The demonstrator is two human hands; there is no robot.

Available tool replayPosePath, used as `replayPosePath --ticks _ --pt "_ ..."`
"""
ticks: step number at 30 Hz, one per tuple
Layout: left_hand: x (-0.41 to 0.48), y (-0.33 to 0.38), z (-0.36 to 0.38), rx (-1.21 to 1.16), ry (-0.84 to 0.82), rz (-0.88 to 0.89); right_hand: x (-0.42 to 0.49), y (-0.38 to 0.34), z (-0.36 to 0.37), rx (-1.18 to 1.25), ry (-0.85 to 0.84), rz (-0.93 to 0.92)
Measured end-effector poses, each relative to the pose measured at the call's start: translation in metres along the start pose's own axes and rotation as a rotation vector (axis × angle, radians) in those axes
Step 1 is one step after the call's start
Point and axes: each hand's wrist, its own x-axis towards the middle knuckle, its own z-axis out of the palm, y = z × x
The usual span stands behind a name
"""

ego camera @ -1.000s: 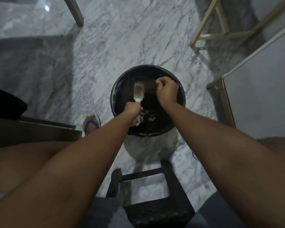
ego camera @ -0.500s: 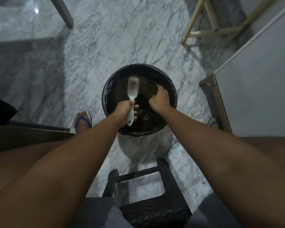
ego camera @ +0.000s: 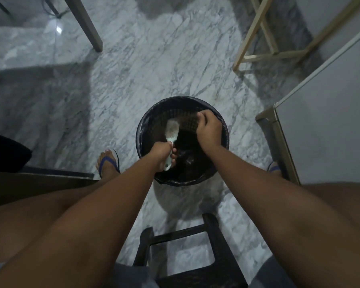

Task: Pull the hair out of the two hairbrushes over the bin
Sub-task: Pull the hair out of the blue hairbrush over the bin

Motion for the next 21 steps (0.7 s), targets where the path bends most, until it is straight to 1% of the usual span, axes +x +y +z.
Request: replayPosePath --ticks 2,5,6,7,8,9,10,12,13,14,15,16,18,19,21 --pt "0.001 -0.002 0.0 -0.064 0.051 -0.023 0.0 -0.004 -0.005 0.048 0.12 -0.034" --pt "0.001 -0.004 -0.003 -0.098 0.093 -0.02 0.0 -0.013 -0.012 0.106 0.273 -0.041" --pt "0.0 -0.005 -0.005 -0.106 0.098 -0.012 -0.001 -0.014 -0.013 0.116 0.292 -0.023" --pt "0.0 -0.006 -0.006 -0.112 0.101 -0.003 -0.002 -0.013 -0.014 0.103 0.274 0.01" --pt "0.001 -0.007 -0.007 -0.11 0.098 0.006 -0.003 -0.01 -0.015 0.064 0.212 0.05" --pt "0.001 -0.008 -0.009 -0.102 0.089 0.012 -0.004 -0.007 -0.016 0.003 0.108 0.097" --pt "0.002 -0.009 -0.01 -0.093 0.071 0.019 -0.004 -0.001 -0.015 -0.084 -0.042 0.153" --pt "0.001 -0.01 -0.01 -0.073 0.03 0.036 -0.006 0.008 -0.014 -0.354 -0.405 0.273" --pt "0.0 -0.009 -0.01 -0.059 0.007 0.045 -0.008 0.01 -0.013 -0.496 -0.551 0.336" --pt "-0.002 -0.009 -0.009 -0.043 -0.017 0.051 -0.011 0.01 -0.011 -0.587 -0.628 0.368" --pt "-0.003 -0.008 -0.009 -0.025 -0.037 0.057 -0.013 0.01 -0.01 -0.597 -0.638 0.358" --pt "-0.004 -0.007 -0.008 -0.007 -0.052 0.068 -0.015 0.007 -0.009 -0.533 -0.598 0.302" --pt "-0.004 -0.007 -0.009 0.012 -0.083 0.094 -0.018 0.002 -0.006 -0.275 -0.464 0.164" --pt "-0.003 -0.006 -0.01 0.012 -0.105 0.106 -0.017 0.0 -0.003 -0.166 -0.418 0.141" --pt "-0.003 -0.007 -0.012 0.007 -0.152 0.125 -0.014 -0.004 0.001 -0.006 -0.426 0.189"
